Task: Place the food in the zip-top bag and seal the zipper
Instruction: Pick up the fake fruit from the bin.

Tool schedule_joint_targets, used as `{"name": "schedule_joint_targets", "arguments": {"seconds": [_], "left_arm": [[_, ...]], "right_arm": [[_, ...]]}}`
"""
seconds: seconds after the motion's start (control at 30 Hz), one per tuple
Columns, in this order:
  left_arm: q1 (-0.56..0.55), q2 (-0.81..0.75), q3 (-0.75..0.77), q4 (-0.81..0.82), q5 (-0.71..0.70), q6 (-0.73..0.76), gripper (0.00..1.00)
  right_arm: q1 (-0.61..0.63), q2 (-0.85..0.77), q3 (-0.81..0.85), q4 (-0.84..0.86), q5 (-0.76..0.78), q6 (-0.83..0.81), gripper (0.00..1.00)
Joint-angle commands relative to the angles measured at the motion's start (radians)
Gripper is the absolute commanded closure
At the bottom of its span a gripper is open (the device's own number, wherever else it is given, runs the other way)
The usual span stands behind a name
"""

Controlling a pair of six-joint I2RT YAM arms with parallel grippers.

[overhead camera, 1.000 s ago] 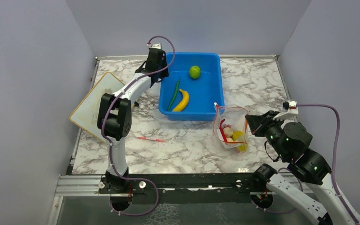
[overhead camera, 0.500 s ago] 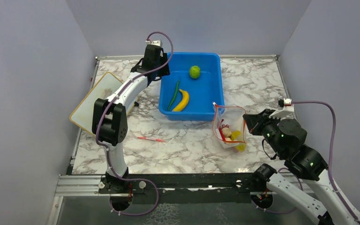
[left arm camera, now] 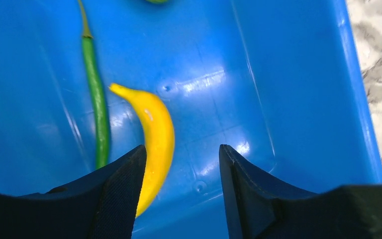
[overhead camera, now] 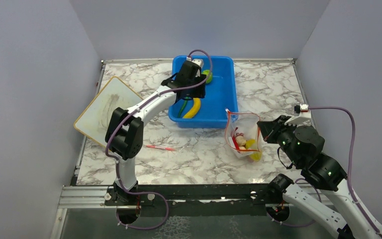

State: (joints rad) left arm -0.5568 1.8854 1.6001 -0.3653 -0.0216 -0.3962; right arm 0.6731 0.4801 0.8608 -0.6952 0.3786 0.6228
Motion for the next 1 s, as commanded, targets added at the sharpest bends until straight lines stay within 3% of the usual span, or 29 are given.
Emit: {"name": "schedule_joint_targets", "arguments": {"seconds": [0.0, 0.43, 0.7, 0.8, 0.97], "left_arm": [[-0.014, 0.068, -0.014, -0.033, 0.017, 0.015, 0.41], [-0.026, 0.196, -0.018, -0.035, -0.010, 0.040, 0.33], [-0.026, 0.259, 0.015, -0.031, 0.007, 0.041, 0.34], [-0.026, 0.276, 0.022, -0.032, 0.000, 0.043, 0.38], [-0.026, 0.271, 0.026, -0.032, -0.013, 0.053, 0.60]], "right_arm": [[0.004, -0.003, -0.002, 0.043, -0.013, 0.004, 0.99], [0.004, -0.020, -0.009, 0.037, -0.009, 0.009, 0.99], [0.005, -0.024, -0.012, 0.037, -0.004, 0.007, 0.99], [0.005, -0.024, -0.013, 0.039, -0.004, 0.008, 0.99], [0.005, -0.023, -0.014, 0.039, -0.002, 0.008, 0.99]]}}
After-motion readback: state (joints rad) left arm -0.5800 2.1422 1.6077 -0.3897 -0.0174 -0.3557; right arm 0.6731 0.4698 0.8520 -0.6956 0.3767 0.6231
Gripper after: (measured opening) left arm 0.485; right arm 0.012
